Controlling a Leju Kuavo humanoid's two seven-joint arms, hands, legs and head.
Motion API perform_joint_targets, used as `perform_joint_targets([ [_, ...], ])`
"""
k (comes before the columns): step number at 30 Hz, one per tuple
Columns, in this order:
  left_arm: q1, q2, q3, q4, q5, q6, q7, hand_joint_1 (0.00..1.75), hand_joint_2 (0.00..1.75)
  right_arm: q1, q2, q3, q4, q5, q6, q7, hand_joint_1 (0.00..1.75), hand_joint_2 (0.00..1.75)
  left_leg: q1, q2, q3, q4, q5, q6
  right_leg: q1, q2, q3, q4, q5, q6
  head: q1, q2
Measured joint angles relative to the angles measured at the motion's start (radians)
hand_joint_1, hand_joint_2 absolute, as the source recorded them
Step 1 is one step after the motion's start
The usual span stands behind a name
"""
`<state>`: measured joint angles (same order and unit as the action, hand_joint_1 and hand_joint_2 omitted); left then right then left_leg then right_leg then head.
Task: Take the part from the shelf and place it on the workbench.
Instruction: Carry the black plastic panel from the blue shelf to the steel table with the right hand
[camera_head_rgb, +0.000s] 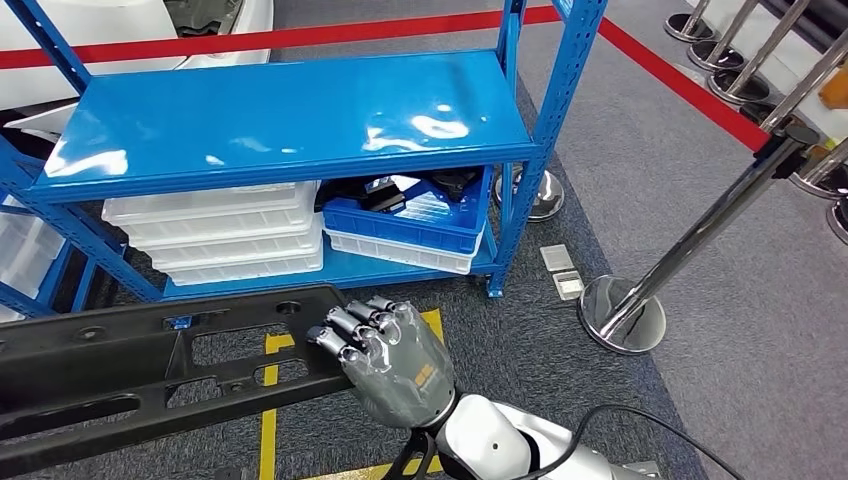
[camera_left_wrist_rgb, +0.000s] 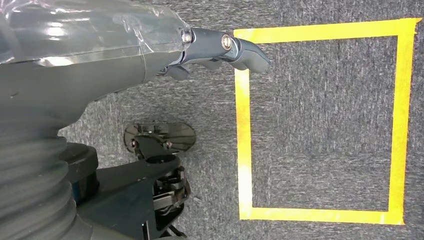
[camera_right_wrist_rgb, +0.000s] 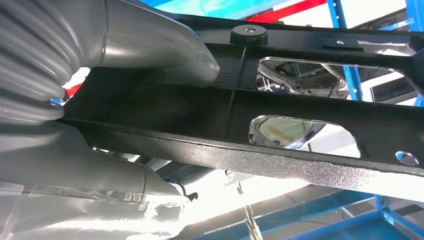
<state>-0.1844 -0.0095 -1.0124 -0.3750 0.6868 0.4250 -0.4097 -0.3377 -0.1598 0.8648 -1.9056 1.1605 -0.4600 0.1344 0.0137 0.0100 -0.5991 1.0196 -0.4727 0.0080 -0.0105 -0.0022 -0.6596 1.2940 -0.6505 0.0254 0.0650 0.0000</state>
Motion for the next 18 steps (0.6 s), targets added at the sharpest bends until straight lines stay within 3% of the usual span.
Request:
perform_joint_targets([
  [3, -0.001, 0.0, 0.0, 0.0, -0.001, 0.0, 0.0, 0.0, 1.75, 0.0, 0.0, -0.003, 0.001, -0.002, -0.005, 0.001, 1.75, 1.75, 0.002, -0.001, -0.015, 0.014, 0.006, -0.01, -0.003, 0.001, 0.113, -0.196, 0.078, 0.001, 0.004, 0.0],
  [4, -0.001, 0.0, 0.0, 0.0, -0.001, 0.0, 0.0, 0.0, 1.75, 0.0, 0.0, -0.004, 0.001, -0.002, -0.006, 0.002, 1.75, 1.75, 0.001, -0.002, -0.02, 0.019, 0.009, -0.016, -0.003, 0.002, 0.134, -0.241, 0.091, -0.001, 0.004, 0.0],
  [8, -0.002, 0.0, 0.0, 0.0, -0.003, 0.0, -0.001, 0.0, 1.75, 0.001, 0.001, -0.006, 0.001, -0.004, -0.008, 0.002, 1.75, 1.75, 0.002, -0.003, -0.032, 0.025, 0.016, -0.044, 0.001, 0.005, 0.127, -0.262, 0.11, -0.027, -0.002, 0.0],
  [9, -0.002, 0.0, 0.0, 0.0, -0.004, 0.0, -0.001, 0.0, 1.75, 0.0, 0.001, -0.008, 0.001, -0.006, -0.008, 0.003, 1.75, 1.75, 0.003, -0.003, -0.04, 0.042, -0.001, -0.049, 0.0, 0.004, 0.122, -0.264, 0.117, -0.036, -0.004, 0.0],
  [11, -0.002, 0.0, 0.0, 0.0, -0.004, 0.0, -0.001, 0.0, 1.75, 0.0, 0.002, -0.009, 0.001, -0.015, -0.008, 0.002, 1.75, 1.75, 0.004, -0.004, -0.073, 0.134, -0.073, -0.057, 0.0, 0.0, 0.109, -0.265, 0.129, -0.049, -0.012, 0.0],
  [13, -0.001, 0.0, 0.0, 0.0, -0.005, 0.0, -0.001, 0.0, 1.75, 0.0, 0.002, -0.01, 0.001, -0.029, -0.008, 0.001, 1.75, 1.75, 0.004, -0.004, -0.112, 0.259, -0.142, -0.06, 0.004, -0.001, 0.093, -0.263, 0.139, -0.055, -0.018, 0.0],
  [14, -0.001, 0.0, 0.0, 0.0, -0.005, 0.0, -0.001, 0.0, 1.75, 0.001, 0.002, -0.01, 0.001, -0.036, -0.008, 0.001, 1.75, 1.75, 0.003, -0.004, -0.116, 0.292, -0.154, -0.058, 0.006, -0.002, 0.085, -0.261, 0.144, -0.056, -0.019, 0.0],
  [15, -0.001, 0.0, 0.0, 0.0, -0.004, 0.0, -0.001, 0.0, 1.75, 0.001, 0.002, -0.01, 0.001, -0.042, -0.008, 0.003, 1.75, 1.75, 0.001, -0.004, -0.1, 0.286, -0.148, -0.054, 0.009, -0.002, 0.078, -0.259, 0.148, -0.057, -0.019, 0.0],
  [16, -0.001, 0.0, 0.0, 0.0, -0.004, 0.0, -0.001, 0.0, 1.75, 0.001, 0.002, -0.011, 0.001, -0.047, -0.008, 0.005, 1.75, 1.75, -0.002, -0.004, -0.065, 0.24, -0.126, -0.046, 0.012, -0.001, 0.073, -0.258, 0.151, -0.056, -0.019, 0.0],
  [18, -0.002, 0.002, 0.0, 0.0, -0.004, 0.0, -0.001, 0.0, 1.75, 0.001, 0.002, -0.012, 0.002, -0.055, -0.008, 0.011, 1.75, 1.75, -0.011, -0.006, 0.027, 0.094, -0.079, -0.024, 0.016, -0.001, 0.068, -0.257, 0.157, -0.054, -0.019, 0.0],
])
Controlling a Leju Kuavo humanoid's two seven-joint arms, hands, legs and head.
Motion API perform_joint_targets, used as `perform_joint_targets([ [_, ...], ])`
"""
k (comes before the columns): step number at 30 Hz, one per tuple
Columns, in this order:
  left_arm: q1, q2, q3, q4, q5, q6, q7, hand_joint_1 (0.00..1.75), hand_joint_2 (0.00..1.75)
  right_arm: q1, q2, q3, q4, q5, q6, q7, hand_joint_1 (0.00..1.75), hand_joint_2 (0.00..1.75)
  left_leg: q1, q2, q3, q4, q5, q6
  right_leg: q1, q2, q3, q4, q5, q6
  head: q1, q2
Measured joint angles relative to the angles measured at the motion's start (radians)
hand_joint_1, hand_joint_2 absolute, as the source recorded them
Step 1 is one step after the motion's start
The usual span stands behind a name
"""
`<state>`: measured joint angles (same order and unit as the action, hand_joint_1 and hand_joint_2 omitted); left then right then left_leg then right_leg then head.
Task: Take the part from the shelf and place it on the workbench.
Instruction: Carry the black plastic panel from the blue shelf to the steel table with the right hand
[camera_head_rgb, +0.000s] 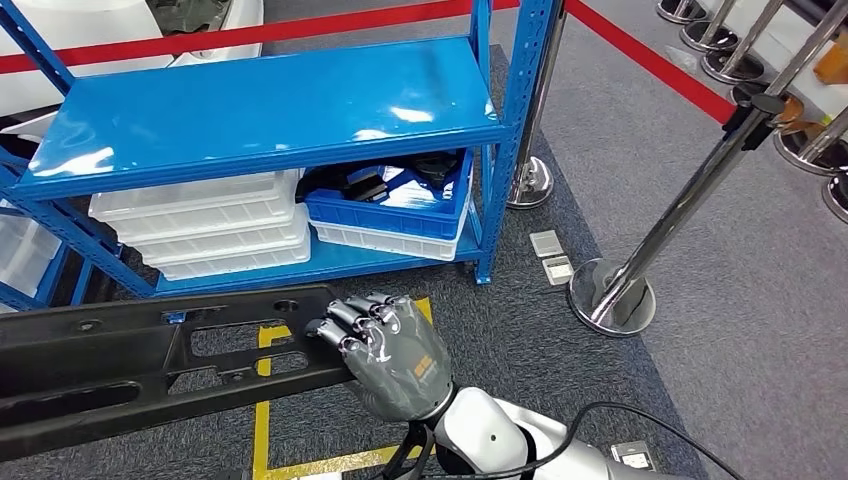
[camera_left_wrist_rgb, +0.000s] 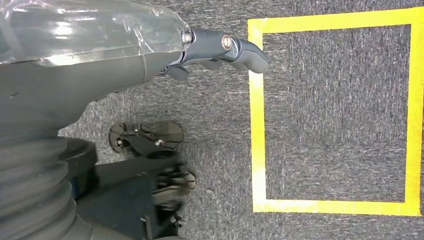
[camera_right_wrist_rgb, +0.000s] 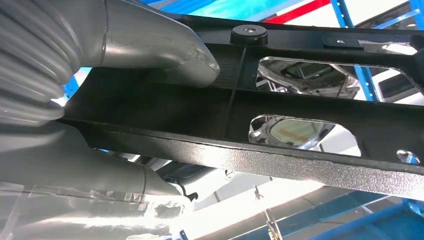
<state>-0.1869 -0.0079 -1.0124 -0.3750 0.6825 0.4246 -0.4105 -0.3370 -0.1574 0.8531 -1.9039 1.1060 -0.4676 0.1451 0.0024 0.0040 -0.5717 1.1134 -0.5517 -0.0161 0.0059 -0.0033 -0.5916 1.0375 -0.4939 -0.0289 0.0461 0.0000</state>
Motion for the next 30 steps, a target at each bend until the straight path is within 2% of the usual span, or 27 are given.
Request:
perform_joint_targets([
  [1, -0.001, 0.001, 0.0, 0.0, 0.0, 0.0, 0.0, 0.0, 1.75, 0.0, 0.0, 0.0, 0.0, -0.001, 0.0, 0.002, 1.75, 1.75, -0.005, -0.001, 0.029, -0.056, 0.014, 0.009, 0.0, 0.0, -0.002, 0.001, 0.003, 0.003, 0.0, 0.0],
  [2, -0.001, 0.002, 0.0, 0.0, 0.0, 0.0, 0.0, 0.0, 1.75, 0.0, 0.0, -0.001, 0.0, -0.001, 0.0, 0.003, 1.75, 1.75, -0.01, -0.003, 0.044, -0.087, 0.019, 0.016, -0.001, -0.001, -0.005, 0.001, 0.006, 0.008, 0.001, 0.0],
  [4, -0.001, 0.003, 0.0, 0.0, 0.0, -0.001, -0.001, 0.0, 1.75, 0.0, 0.0, -0.001, 0.001, 0.004, 0.001, 0.005, 1.75, 1.75, -0.012, -0.003, 0.043, -0.101, 0.027, 0.023, -0.004, -0.002, -0.009, 0.0, 0.014, 0.02, 0.002, 0.0],
  [6, -0.002, 0.004, 0.0, 0.0, 0.0, -0.001, -0.001, 0.0, 1.75, 0.0, 0.001, -0.001, 0.001, 0.013, 0.003, 0.006, 1.75, 1.75, -0.007, 0.001, 0.041, -0.115, 0.043, 0.032, -0.004, -0.001, -0.015, 0.012, 0.0, 0.033, 0.003, 0.0],
  [7, -0.003, 0.004, 0.0, 0.0, 0.0, -0.002, -0.001, 0.0, 1.75, 0.0, 0.001, -0.002, 0.001, 0.016, 0.003, 0.007, 1.75, 1.75, -0.002, 0.003, 0.037, -0.122, 0.052, 0.037, -0.004, 0.0, -0.026, 0.039, -0.025, 0.039, 0.005, 0.0],
  [8, -0.004, 0.004, 0.0, 0.0, 0.0, -0.002, -0.001, 0.0, 1.75, 0.0, 0.001, -0.002, 0.002, 0.017, 0.004, 0.008, 1.75, 1.75, -0.001, 0.004, 0.031, -0.124, 0.058, 0.04, -0.006, 0.001, -0.043, 0.088, -0.063, 0.043, 0.008, 0.0],
  [10, -0.004, 0.004, 0.0, 0.0, -0.001, -0.003, 0.0, 0.0, 1.75, 0.001, 0.0, -0.002, 0.004, 0.018, 0.007, 0.008, 1.75, 1.75, 0.0, 0.006, 0.012, -0.12, 0.067, 0.043, -0.011, 0.002, -0.087, 0.212, -0.136, 0.053, 0.013, 0.0],
  [11, -0.004, 0.004, 0.0, 0.0, -0.001, -0.003, 0.0, 0.0, 1.75, 0.001, 0.0, -0.002, 0.005, 0.018, 0.009, 0.008, 1.75, 1.75, 0.001, 0.006, 0.003, -0.115, 0.07, 0.042, -0.014, 0.001, -0.097, 0.253, -0.151, 0.057, 0.014, 0.0],
  [12, -0.003, 0.003, 0.0, 0.0, -0.001, -0.003, 0.0, 0.0, 1.75, 0.002, 0.0, -0.002, 0.006, 0.017, 0.011, 0.009, 1.75, 1.75, 0.002, 0.007, -0.006, -0.109, 0.072, 0.041, -0.017, 0.001, -0.089, 0.258, -0.147, 0.061, 0.015, 0.0],
  [13, -0.003, 0.003, 0.0, 0.0, -0.002, -0.003, 0.0, 0.0, 1.75, 0.002, 0.0, -0.002, 0.007, 0.015, 0.012, 0.009, 1.75, 1.75, 0.004, 0.007, -0.014, -0.103, 0.073, 0.039, -0.02, 0.001, -0.061, 0.223, -0.126, 0.063, 0.015, 0.0],
  [15, -0.004, 0.003, 0.0, 0.0, -0.002, -0.004, 0.0, 0.0, 1.75, 0.001, 0.0, -0.002, 0.008, 0.013, 0.014, 0.01, 1.75, 1.75, 0.007, 0.006, -0.026, -0.088, 0.073, 0.032, -0.023, 0.001, 0.019, 0.091, -0.075, 0.066, 0.018, 0.0],
  [16, -0.004, 0.004, 0.0, 0.0, -0.003, -0.005, 0.0, 0.0, 1.75, 0.001, 0.0, -0.002, 0.008, 0.012, 0.014, 0.009, 1.75, 1.75, 0.006, 0.006, -0.033, -0.081, 0.074, 0.027, -0.023, 0.002, 0.046, 0.037, -0.06, 0.063, 0.019, 0.0],
  [17, -0.005, 0.004, 0.0, 0.0, -0.004, -0.005, 0.0, 0.0, 1.75, 0.001, 0.0, -0.003, 0.008, 0.011, 0.014, 0.008, 1.75, 1.75, 0.005, 0.005, -0.039, -0.075, 0.076, 0.021, -0.021, 0.003, 0.058, 0.007, -0.054, 0.058, 0.019, 0.0],
  [20, -0.004, 0.004, 0.0, 0.0, -0.006, -0.006, 0.0, 0.0, 1.75, 0.003, 0.0, -0.003, 0.008, 0.008, 0.014, 0.005, 1.75, 1.75, 0.006, 0.004, -0.046, -0.074, 0.085, 0.001, -0.017, 0.005, 0.051, -0.004, -0.046, 0.036, 0.016, 0.0],
  [21, -0.004, 0.004, 0.0, 0.0, -0.007, -0.006, -0.001, 0.0, 1.75, 0.002, 0.0, -0.004, 0.008, 0.007, 0.014, 0.005, 1.75, 1.75, 0.007, 0.004, -0.048, -0.07, 0.08, -0.005, -0.017, 0.005, 0.049, -0.007, -0.041, 0.028, 0.015, 0.0],
  [22, -0.005, 0.004, 0.0, 0.0, -0.008, -0.006, -0.001, 0.0, 1.75, 0.002, 0.001, -0.004, 0.008, 0.006, 0.014, 0.004, 1.75, 1.75, 0.008, 0.003, -0.055, -0.052, 0.064, -0.011, -0.019, 0.004, 0.048, -0.01, -0.035, 0.02, 0.013, 0.0],
  [24, -0.005, 0.004, 0.0, 0.0, -0.008, -0.006, -0.002, 0.0, 1.75, 0.002, 0.002, -0.006, 0.008, 0.004, 0.013, 0.003, 1.75, 1.75, 0.01, 0.003, -0.091, 0.044, 0.0, -0.021, -0.021, 0.001, 0.041, -0.013, -0.027, 0.009, 0.005, 0.0],
  [26, -0.003, 0.004, 0.0, 0.0, -0.006, -0.006, -0.002, 0.0, 1.75, 0.002, 0.002, -0.006, 0.008, 0.002, 0.013, 0.002, 1.75, 1.75, 0.011, 0.003, -0.139, 0.173, -0.061, -0.026, -0.019, -0.001, 0.033, -0.012, -0.022, 0.005, 0.0, 0.0],
  [27, -0.003, 0.004, 0.0, 0.0, -0.005, -0.006, -0.002, 0.0, 1.75, 0.003, 0.002, -0.006, 0.009, 0.002, 0.014, 0.002, 1.75, 1.75, 0.011, 0.003, -0.146, 0.204, -0.068, -0.025, -0.019, -0.001, 0.029, -0.011, -0.02, 0.004, 0.0, 0.0],
  [28, -0.003, 0.004, 0.0, 0.0, -0.004, -0.006, -0.002, 0.0, 1.75, 0.003, 0.002, -0.007, 0.01, 0.001, 0.014, 0.002, 1.75, 1.75, 0.011, 0.003, -0.135, 0.196, -0.057, -0.023, -0.019, -0.001, 0.027, -0.01, -0.019, 0.005, -0.001, 0.0],
  [29, -0.003, 0.004, 0.0, 0.0, -0.003, -0.006, -0.002, 0.0, 1.75, 0.004, 0.002, -0.007, 0.01, 0.0, 0.014, 0.002, 1.75, 1.75, 0.011, 0.003, -0.103, 0.145, -0.029, -0.02, -0.019, 0.0, 0.027, -0.009, -0.019, 0.005, -0.001, 0.0],
  [30, -0.003, 0.004, 0.0, 0.0, -0.003, -0.006, -0.002, 0.0, 1.75, 0.004, 0.002, -0.007, 0.01, -0.001, 0.014, 0.002, 1.75, 1.75, 0.01, 0.003, -0.063, 0.071, 0.002, -0.014, -0.019, 0.0, 0.027, -0.008, -0.018, 0.006, -0.002, 0.0],
])
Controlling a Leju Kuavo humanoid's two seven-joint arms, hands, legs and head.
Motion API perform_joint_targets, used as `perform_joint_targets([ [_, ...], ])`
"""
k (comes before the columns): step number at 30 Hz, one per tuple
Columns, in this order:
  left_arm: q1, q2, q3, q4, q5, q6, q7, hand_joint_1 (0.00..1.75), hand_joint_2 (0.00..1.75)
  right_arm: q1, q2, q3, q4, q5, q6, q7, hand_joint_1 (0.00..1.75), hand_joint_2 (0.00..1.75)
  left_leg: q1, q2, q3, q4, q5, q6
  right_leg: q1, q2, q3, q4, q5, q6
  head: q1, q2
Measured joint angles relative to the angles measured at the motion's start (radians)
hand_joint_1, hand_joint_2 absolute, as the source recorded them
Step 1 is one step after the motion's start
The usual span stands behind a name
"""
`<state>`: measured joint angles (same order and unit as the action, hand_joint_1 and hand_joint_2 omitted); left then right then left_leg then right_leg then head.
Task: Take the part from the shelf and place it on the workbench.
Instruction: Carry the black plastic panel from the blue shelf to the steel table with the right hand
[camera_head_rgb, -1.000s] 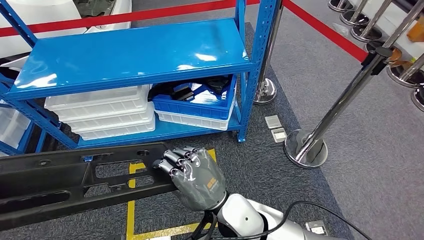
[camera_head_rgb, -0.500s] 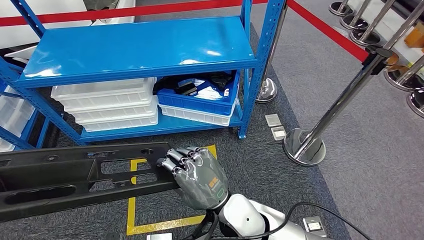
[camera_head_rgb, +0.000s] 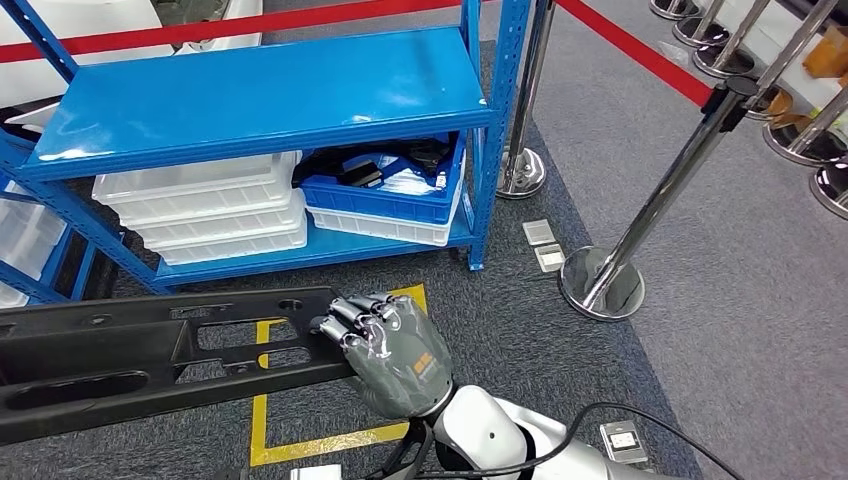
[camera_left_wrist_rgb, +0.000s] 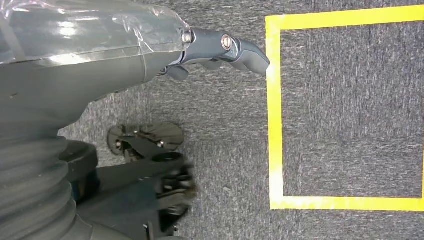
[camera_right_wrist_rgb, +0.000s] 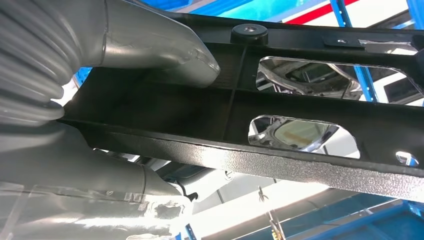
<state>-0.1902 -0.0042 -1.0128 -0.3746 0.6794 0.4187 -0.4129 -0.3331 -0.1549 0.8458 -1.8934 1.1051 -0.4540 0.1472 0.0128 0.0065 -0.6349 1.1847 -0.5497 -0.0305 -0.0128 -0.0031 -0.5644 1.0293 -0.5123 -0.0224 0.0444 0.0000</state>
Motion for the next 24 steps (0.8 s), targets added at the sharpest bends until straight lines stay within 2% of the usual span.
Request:
perform_joint_targets([
  [2, -0.001, 0.0, 0.0, 0.0, 0.0, 0.0, -0.001, 0.0, 1.75, 0.0, 0.0, -0.001, 0.0, 0.0, 0.0, 0.0, 1.75, 1.75, -0.003, 0.0, 0.06, -0.123, 0.038, 0.01, 0.003, 0.001, -0.003, 0.004, 0.001, 0.007, -0.002, 0.0],
  [3, -0.001, 0.0, 0.0, 0.0, 0.001, 0.0, -0.001, 0.0, 1.75, 0.0, 0.0, -0.002, 0.0, 0.0, 0.0, 0.001, 1.75, 1.75, -0.006, 0.0, 0.069, -0.149, 0.041, 0.013, 0.004, 0.001, -0.006, 0.005, 0.002, 0.013, -0.002, 0.0],
  [5, 0.001, 0.0, 0.0, 0.0, 0.002, 0.0, -0.001, 0.0, 1.75, 0.0, 0.0, -0.003, 0.001, 0.0, 0.0, 0.001, 1.75, 1.75, -0.007, -0.002, 0.067, -0.158, 0.042, 0.021, 0.005, 0.0, -0.01, 0.002, 0.007, 0.025, -0.002, 0.0],
  [7, 0.002, 0.0, 0.0, 0.0, 0.003, 0.0, -0.002, 0.0, 1.75, 0.0, 0.0, -0.004, 0.002, 0.0, 0.001, 0.002, 1.75, 1.75, -0.002, -0.002, 0.066, -0.166, 0.05, 0.035, 0.004, 0.0, -0.016, 0.019, -0.011, 0.035, 0.0, 0.0],
  [9, 0.001, 0.0, 0.0, 0.0, 0.003, 0.0, -0.003, 0.0, 1.75, 0.0, 0.0, -0.006, 0.002, 0.0, 0.004, 0.002, 1.75, 1.75, 0.0, -0.001, 0.065, -0.173, 0.056, 0.046, 0.004, 0.001, -0.053, 0.108, -0.071, 0.041, 0.008, 0.0],
  [11, 0.002, 0.0, 0.0, 0.0, 0.003, 0.0, -0.004, 0.0, 1.75, 0.001, 0.0, -0.008, 0.004, 0.0, 0.007, 0.002, 1.75, 1.75, -0.003, -0.002, 0.06, -0.172, 0.058, 0.05, 0.004, 0.002, -0.112, 0.243, -0.133, 0.043, 0.015, 0.0],
  [12, 0.003, 0.0, 0.0, 0.0, 0.004, 0.0, -0.004, 0.0, 1.75, 0.002, 0.0, -0.008, 0.005, 0.0, 0.008, 0.002, 1.75, 1.75, -0.004, -0.003, 0.059, -0.171, 0.059, 0.051, 0.004, 0.002, -0.13, 0.286, -0.144, 0.044, 0.016, 0.0],
  [13, 0.004, 0.0, 0.0, 0.0, 0.004, 0.0, -0.004, 0.0, 1.75, 0.002, 0.0, -0.008, 0.005, 0.0, 0.008, 0.002, 1.75, 1.75, -0.005, -0.004, 0.058, -0.17, 0.059, 0.051, 0.004, 0.002, -0.133, 0.298, -0.138, 0.044, 0.017, 0.0],
  [14, 0.004, 0.0, 0.0, 0.0, 0.004, 0.0, -0.004, 0.0, 1.75, 0.003, 0.0, -0.008, 0.006, 0.0, 0.009, 0.003, 1.75, 1.75, -0.005, -0.008, 0.058, -0.168, 0.059, 0.051, 0.004, 0.002, -0.115, 0.264, -0.111, 0.042, 0.018, 0.0],
  [16, 0.003, 0.0, 0.0, 0.0, 0.004, 0.0, -0.004, 0.0, 1.75, 0.002, 0.0, -0.008, 0.006, 0.0, 0.009, 0.003, 1.75, 1.75, -0.005, -0.016, 0.058, -0.164, 0.057, 0.049, 0.003, 0.009, -0.047, 0.124, -0.04, 0.036, 0.02, 0.0],
  [17, 0.002, 0.0, 0.0, 0.0, 0.004, 0.0, -0.004, 0.0, 1.75, 0.002, 0.0, -0.008, 0.006, 0.0, 0.009, 0.003, 1.75, 1.75, -0.006, -0.02, 0.055, -0.159, 0.057, 0.046, 0.004, 0.016, -0.017, 0.057, -0.015, 0.033, 0.02, 0.0],
  [18, 0.002, 0.0, 0.0, 0.0, 0.004, 0.0, -0.005, 0.0, 1.75, 0.002, 0.0, -0.008, 0.006, 0.0, 0.01, 0.003, 1.75, 1.75, -0.006, -0.024, 0.051, -0.156, 0.057, 0.041, 0.005, 0.022, -0.002, 0.02, -0.006, 0.03, 0.02, 0.0],
  [20, 0.002, 0.0, 0.0, 0.0, 0.004, 0.0, -0.005, 0.0, 1.75, 0.001, 0.0, -0.009, 0.008, 0.0, 0.013, 0.003, 1.75, 1.75, -0.006, -0.03, 0.042, -0.154, 0.062, 0.03, 0.008, 0.027, 0.001, 0.002, -0.006, 0.026, 0.019, 0.0],
  [22, 0.003, 0.0, 0.0, 0.0, 0.005, 0.0, -0.006, 0.0, 1.75, 0.001, 0.0, -0.009, 0.008, 0.0, 0.018, 0.004, 1.75, 1.75, -0.006, -0.033, 0.04, -0.152, 0.06, 0.019, 0.005, 0.019, 0.0, -0.003, -0.001, 0.015, 0.019, 0.0],
  [24, 0.002, 0.0, 0.0, 0.0, 0.006, 0.0, -0.006, 0.0, 1.75, -0.002, 0.0, -0.009, 0.008, 0.0, 0.024, 0.005, 1.75, 1.75, -0.006, -0.029, 0.017, -0.095, 0.02, 0.007, 0.0, 0.007, 0.0, -0.011, 0.005, 0.005, 0.011, 0.0],
])
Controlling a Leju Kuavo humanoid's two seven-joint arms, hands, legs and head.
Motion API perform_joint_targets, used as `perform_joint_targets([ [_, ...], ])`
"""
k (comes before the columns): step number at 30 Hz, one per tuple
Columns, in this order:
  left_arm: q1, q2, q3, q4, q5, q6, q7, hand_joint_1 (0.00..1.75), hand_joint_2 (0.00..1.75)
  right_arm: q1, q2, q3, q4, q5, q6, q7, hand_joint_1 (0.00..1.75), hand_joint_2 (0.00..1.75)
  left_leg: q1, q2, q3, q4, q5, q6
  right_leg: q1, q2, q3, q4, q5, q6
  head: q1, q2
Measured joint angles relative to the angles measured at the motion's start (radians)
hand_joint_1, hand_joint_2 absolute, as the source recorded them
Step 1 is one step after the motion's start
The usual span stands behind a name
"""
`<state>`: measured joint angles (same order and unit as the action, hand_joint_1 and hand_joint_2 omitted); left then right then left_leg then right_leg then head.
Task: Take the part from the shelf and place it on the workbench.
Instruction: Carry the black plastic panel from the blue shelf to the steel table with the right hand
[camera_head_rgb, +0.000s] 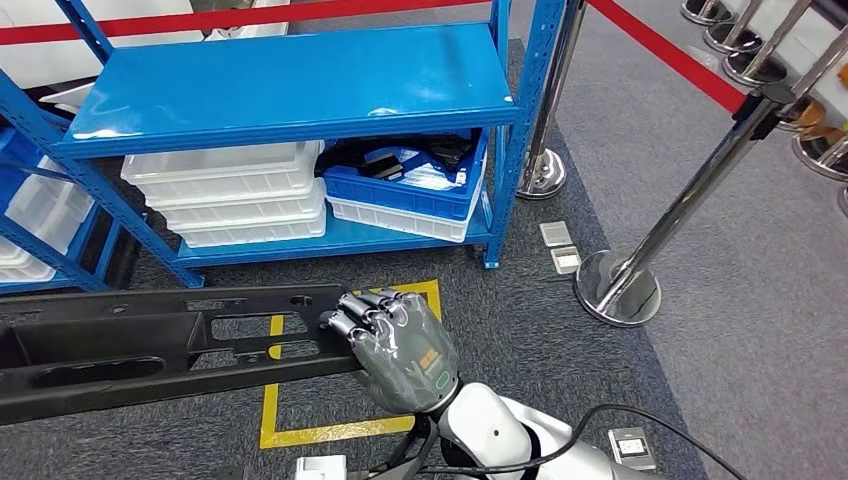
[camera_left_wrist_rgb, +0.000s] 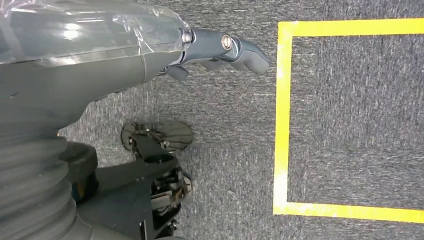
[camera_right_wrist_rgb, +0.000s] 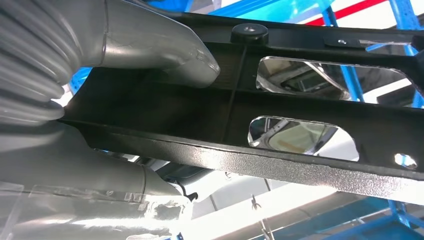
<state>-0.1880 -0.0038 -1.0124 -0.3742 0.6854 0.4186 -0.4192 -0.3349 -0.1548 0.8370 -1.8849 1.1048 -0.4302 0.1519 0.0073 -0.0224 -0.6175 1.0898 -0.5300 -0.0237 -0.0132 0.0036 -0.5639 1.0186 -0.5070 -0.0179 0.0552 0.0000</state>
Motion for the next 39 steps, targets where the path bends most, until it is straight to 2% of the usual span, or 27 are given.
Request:
perform_joint_targets([
  [2, 0.0, 0.0, 0.0, 0.0, 0.002, 0.0, 0.0, 0.0, 1.75, -0.001, 0.0, 0.0, 0.001, 0.0, 0.007, 0.002, 1.75, 1.75, 0.004, 0.007, -0.053, 0.126, -0.066, -0.01, -0.001, -0.012, -0.001, 0.0, 0.001, -0.004, -0.009, 0.0],
  [3, 0.001, 0.0, 0.0, 0.0, 0.004, 0.0, 0.0, 0.0, 1.75, -0.001, 0.0, 0.0, 0.002, 0.0, 0.011, 0.004, 1.75, 1.75, 0.005, 0.01, -0.078, 0.184, -0.087, -0.013, 0.0, -0.018, -0.001, 0.0, 0.001, -0.004, -0.01, 0.0],
  [4, 0.002, 0.0, 0.0, 0.0, 0.005, 0.0, 0.0, 0.0, 1.75, -0.001, 0.0, 0.0, 0.004, 0.0, 0.013, 0.005, 1.75, 1.75, 0.006, 0.011, -0.089, 0.212, -0.091, -0.014, 0.0, -0.024, -0.001, 0.0, 0.001, -0.004, -0.011, 0.0],
  [5, 0.003, 0.0, 0.0, 0.0, 0.006, 0.0, 0.0, 0.0, 1.75, -0.001, 0.0, 0.0, 0.005, 0.0, 0.015, 0.006, 1.75, 1.75, 0.006, 0.013, -0.082, 0.201, -0.075, -0.013, 0.001, -0.028, -0.001, 0.001, 0.0, -0.004, -0.012, 0.0],
  [6, 0.003, 0.0, 0.0, 0.0, 0.006, 0.0, -0.001, 0.0, 1.75, -0.001, 0.0, 0.0, 0.006, 0.0, 0.016, 0.006, 1.75, 1.75, 0.005, 0.016, -0.055, 0.149, -0.043, -0.011, 0.001, -0.033, 0.0, 0.001, -0.001, -0.003, -0.012, 0.0],
  [8, 0.002, 0.0, 0.0, 0.0, 0.006, 0.0, -0.002, 0.0, 1.75, -0.002, 0.0, 0.0, 0.006, 0.0, 0.016, 0.006, 1.75, 1.75, 0.002, 0.034, 0.014, 0.005, 0.016, -0.004, 0.003, -0.04, 0.002, 0.003, -0.004, 0.001, -0.013, 0.0],
  [9, 0.002, 0.0, 0.0, 0.0, 0.007, 0.0, -0.002, 0.0, 1.75, -0.002, 0.0, 0.0, 0.006, 0.0, 0.017, 0.007, 1.75, 1.75, -0.001, 0.041, 0.035, -0.045, 0.031, 0.001, 0.005, -0.043, 0.002, 0.004, -0.004, 0.004, -0.014, 0.0],
  [10, 0.002, 0.0, 0.0, 0.0, 0.007, 0.0, -0.003, 0.0, 1.75, -0.003, 0.0, 0.0, 0.006, 0.0, 0.017, 0.007, 1.75, 1.75, -0.004, 0.045, 0.043, -0.068, 0.034, 0.004, 0.007, -0.047, 0.001, 0.004, -0.005, 0.008, -0.014, 0.0],
  [12, 0.004, 0.0, 0.0, 0.0, 0.007, 0.0, -0.003, 0.0, 1.75, -0.003, 0.0, 0.0, 0.006, 0.0, 0.017, 0.008, 1.75, 1.75, -0.005, 0.037, 0.04, -0.072, 0.036, 0.013, 0.008, -0.053, 0.0, 0.003, -0.004, 0.017, -0.013, 0.0],
  [14, 0.004, 0.0, 0.0, 0.0, 0.007, 0.0, -0.004, 0.0, 1.75, -0.004, 0.0, 0.0, 0.006, 0.0, 0.018, 0.008, 1.75, 1.75, 0.0, 0.03, 0.04, -0.078, 0.043, 0.025, 0.006, -0.043, -0.005, 0.021, -0.024, 0.028, -0.012, 0.0],
  [16, 0.003, 0.0, 0.0, 0.0, 0.007, 0.0, -0.004, 0.0, 1.75, -0.005, 0.0, 0.0, 0.007, 0.0, 0.019, 0.007, 1.75, 1.75, 0.002, 0.024, 0.039, -0.083, 0.047, 0.037, 0.004, -0.021, -0.041, 0.108, -0.081, 0.033, -0.005, 0.0],
  [18, 0.003, 0.0, 0.0, 0.0, 0.007, 0.0, -0.005, 0.0, 1.75, -0.005, 0.0, 0.0, 0.009, -0.001, 0.019, 0.007, 1.75, 1.75, 0.001, 0.015, 0.037, -0.082, 0.048, 0.041, 0.004, -0.011, -0.101, 0.241, -0.138, 0.034, 0.001, 0.0],
  [19, 0.003, 0.0, 0.0, 0.0, 0.008, 0.0, -0.005, 0.0, 1.75, -0.004, 0.0, 0.0, 0.011, -0.001, 0.02, 0.007, 1.75, 1.75, 0.0, 0.009, 0.036, -0.08, 0.048, 0.041, 0.004, -0.009, -0.119, 0.28, -0.146, 0.035, 0.003, 0.0],
  [20, 0.003, 0.0, 0.0, 0.0, 0.008, 0.0, -0.005, 0.0, 1.75, -0.004, 0.0, 0.0, 0.012, -0.001, 0.021, 0.007, 1.75, 1.75, 0.0, 0.003, 0.036, -0.079, 0.048, 0.041, 0.003, -0.009, -0.119, 0.282, -0.133, 0.034, 0.003, 0.0],
  [21, 0.003, 0.0, 0.0, 0.0, 0.007, 0.0, -0.005, 0.0, 1.75, -0.004, 0.0, 0.0, 0.014, -0.001, 0.021, 0.007, 1.75, 1.75, 0.001, -0.005, 0.036, -0.076, 0.047, 0.04, 0.003, -0.006, -0.101, 0.243, -0.102, 0.033, 0.004, 0.0],
  [23, 0.002, 0.0, 0.0, 0.0, 0.006, 0.0, -0.005, 0.0, 1.75, -0.005, 0.0, 0.0, 0.014, -0.001, 0.023, 0.007, 1.75, 1.75, 0.001, -0.02, 0.034, -0.068, 0.044, 0.036, -0.001, 0.015, -0.04, 0.11, -0.035, 0.031, 0.007, 0.0],
  [24, 0.001, 0.0, 0.0, 0.0, 0.006, -0.001, -0.004, 0.0, 1.75, -0.006, 0.0, 0.0, 0.014, -0.001, 0.023, 0.007, 1.75, 1.75, 0.001, -0.028, 0.029, -0.063, 0.043, 0.032, -0.003, 0.028, -0.018, 0.058, -0.017, 0.03, 0.007, 0.0],
  [25, 0.001, 0.0, 0.0, 0.0, 0.006, -0.001, -0.004, 0.0, 1.75, -0.007, 0.0, 0.0, 0.015, 0.0, 0.023, 0.006, 1.75, 1.75, 0.001, -0.034, 0.024, -0.059, 0.043, 0.027, -0.003, 0.039, -0.008, 0.03, -0.012, 0.029, 0.007, 0.0],
  [27, 0.002, 0.0, 0.0, 0.0, 0.005, -0.003, -0.003, 0.0, 1.75, -0.008, 0.0, 0.0, 0.015, 0.0, 0.024, 0.007, 1.75, 1.75, 0.002, -0.046, 0.017, -0.058, 0.047, 0.016, -0.001, 0.037, -0.008, 0.022, -0.013, 0.022, 0.006, 0.0],
  [29, 0.002, 0.001, 0.0, 0.001, 0.003, -0.007, 0.002, 0.0, 1.75, -0.009, 0.0, 0.0, 0.015, 0.002, 0.025, 0.009, 1.75, 1.75, 0.003, -0.039, 0.012, -0.045, 0.037, 0.004, -0.002, 0.022, -0.006, 0.016, -0.008, 0.011, 0.002, 0.0],
  [31, 0.0, 0.002, 0.0, 0.001, -0.001, -0.011, 0.007, 0.0, 1.75, -0.01, 0.0, 0.0, 0.015, 0.005, 0.025, 0.011, 1.75, 1.75, 0.003, -0.013, -0.02, 0.033, -0.011, -0.008, -0.006, 0.004, -0.004, 0.01, -0.004, 0.002, -0.006, 0.0],
  [33, 0.0, 0.002, 0.0, 0.001, -0.003, -0.014, 0.012, 0.0, 1.75, -0.009, 0.0, 0.0, 0.016, 0.006, 0.025, 0.014, 1.75, 1.75, 0.004, 0.007, -0.076, 0.159, -0.07, -0.016, -0.004, -0.014, -0.005, 0.011, -0.005, -0.001, -0.012, 0.0],
  [34, 0.001, 0.002, 0.0, 0.001, -0.002, -0.014, 0.015, 0.0, 1.75, -0.009, 0.0, 0.0, 0.017, 0.006, 0.026, 0.015, 1.75, 1.75, 0.005, 0.01, -0.095, 0.203, -0.083, -0.018, -0.003, -0.022, -0.005, 0.011, -0.005, -0.002, -0.013, 0.0],
  [35, 0.003, 0.002, 0.0, 0.001, -0.002, -0.013, 0.017, 0.0, 1.75, -0.009, 0.0, 0.0, 0.018, 0.006, 0.026, 0.015, 1.75, 1.75, 0.005, 0.012, -0.098, 0.213, -0.078, -0.017, -0.003, -0.03, -0.005, 0.012, -0.006, -0.002, -0.014, 0.0],
  [36, 0.004, 0.002, 0.0, 0.001, -0.002, -0.013, 0.018, 0.0, 1.75, -0.009, 0.0, 0.0, 0.018, 0.006, 0.026, 0.015, 1.75, 1.75, 0.005, 0.015, -0.081, 0.181, -0.055, -0.015, -0.002, -0.037, -0.004, 0.013, -0.007, -0.002, -0.014, 0.0],
  [37, 0.004, 0.002, 0.0, 0.001, -0.001, -0.013, 0.019, 0.0, 1.75, -0.009, 0.0, 0.0, 0.019, 0.006, 0.026, 0.015, 1.75, 1.75, 0.004, 0.02, -0.049, 0.118, -0.02, -0.011, -0.002, -0.043, -0.003, 0.013, -0.009, -0.001, -0.015, 0.0],
  [39, 0.003, 0.002, 0.0, 0.002, -0.001, -0.013, 0.02, 0.0, 1.75, -0.01, 0.0, 0.0, 0.019, 0.005, 0.026, 0.015, 1.75, 1.75, -0.003, 0.042, 0.016, -0.015, 0.029, 0.0, 0.001, -0.054, 0.001, 0.013, -0.012, 0.003, -0.015, 0.0],
])
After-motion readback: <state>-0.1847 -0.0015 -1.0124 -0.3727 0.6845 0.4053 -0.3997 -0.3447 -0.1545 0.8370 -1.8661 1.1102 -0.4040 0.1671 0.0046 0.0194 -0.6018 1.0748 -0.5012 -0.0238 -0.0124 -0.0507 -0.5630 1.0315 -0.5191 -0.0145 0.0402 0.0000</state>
